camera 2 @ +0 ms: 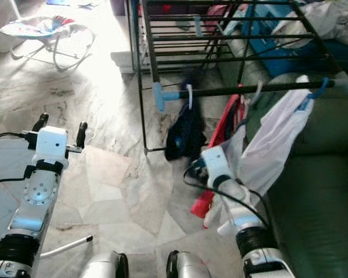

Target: Hang hanger

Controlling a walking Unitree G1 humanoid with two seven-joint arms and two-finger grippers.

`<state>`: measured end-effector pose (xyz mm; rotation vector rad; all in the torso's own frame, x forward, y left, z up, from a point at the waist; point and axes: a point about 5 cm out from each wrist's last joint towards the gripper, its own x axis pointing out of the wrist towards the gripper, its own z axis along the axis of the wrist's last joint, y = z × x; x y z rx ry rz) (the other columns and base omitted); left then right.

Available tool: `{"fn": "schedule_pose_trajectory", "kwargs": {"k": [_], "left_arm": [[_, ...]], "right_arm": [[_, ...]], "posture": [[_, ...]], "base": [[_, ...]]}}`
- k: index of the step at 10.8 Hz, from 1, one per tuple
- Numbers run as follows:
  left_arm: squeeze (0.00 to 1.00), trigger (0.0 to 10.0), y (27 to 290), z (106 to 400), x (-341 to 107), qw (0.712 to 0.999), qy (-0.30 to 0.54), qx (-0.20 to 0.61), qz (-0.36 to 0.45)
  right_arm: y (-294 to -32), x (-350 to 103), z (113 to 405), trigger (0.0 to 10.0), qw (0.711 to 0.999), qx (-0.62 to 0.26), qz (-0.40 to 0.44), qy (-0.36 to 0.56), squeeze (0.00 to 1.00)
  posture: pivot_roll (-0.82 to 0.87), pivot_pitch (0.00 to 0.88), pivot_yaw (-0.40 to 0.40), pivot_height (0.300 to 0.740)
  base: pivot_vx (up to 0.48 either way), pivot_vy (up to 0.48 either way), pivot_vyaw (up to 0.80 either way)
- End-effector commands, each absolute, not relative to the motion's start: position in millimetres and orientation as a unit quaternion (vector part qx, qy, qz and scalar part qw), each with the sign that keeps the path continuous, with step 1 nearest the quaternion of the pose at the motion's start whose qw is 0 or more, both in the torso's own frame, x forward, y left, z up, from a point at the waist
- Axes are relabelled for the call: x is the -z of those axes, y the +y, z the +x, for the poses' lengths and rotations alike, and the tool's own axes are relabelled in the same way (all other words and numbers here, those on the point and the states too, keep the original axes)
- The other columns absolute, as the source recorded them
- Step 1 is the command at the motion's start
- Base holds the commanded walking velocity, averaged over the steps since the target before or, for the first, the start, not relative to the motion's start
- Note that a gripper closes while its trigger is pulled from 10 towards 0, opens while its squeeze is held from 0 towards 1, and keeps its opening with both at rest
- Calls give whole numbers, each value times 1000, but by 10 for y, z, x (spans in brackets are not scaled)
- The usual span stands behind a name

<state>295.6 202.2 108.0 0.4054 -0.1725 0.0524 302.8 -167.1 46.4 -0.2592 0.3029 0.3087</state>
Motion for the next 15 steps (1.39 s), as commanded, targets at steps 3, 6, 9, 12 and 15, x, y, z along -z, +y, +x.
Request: {"fn": "schedule_pose_trajectory", "kwargs": {"k": [3, 6, 9, 12, 15], "left_arm": [[0, 10000, 2002, 2966, -1056, 978, -75, -14, 196], [0, 10000, 2003, 2964, -1035, 978, -70, -13, 195], [0, 10000, 2032, 2941, -970, 980, -51, -13, 191], [0, 10000, 1971, 2956, -927, 982, -38, 7, 187], [0, 10000, 1961, 2909, -882, 983, -28, 15, 182]], "right_arm": [[-1575, -588, 2945, 10000, 965, -206, -129, 100, 1000], [-1801, -786, 3096, 10000, 979, -139, -136, 52, 0], [-2158, -802, 3143, 10000, 981, -113, -147, 60, 0], [-2154, -670, 3224, 10000, 959, -213, -122, 144, 0], [-1912, -810, 3463, 0, 956, -242, -89, 140, 0]], "posture": [[46, 105, -58, 740], [49, 101, -61, 740], [50, 101, -61, 740], [39, 110, -53, 740], [57, 112, -61, 740]], "base": [[0, 0, 0], [0, 0, 0], [0, 0, 0], [0, 0, 0], [0, 0, 0]]}}
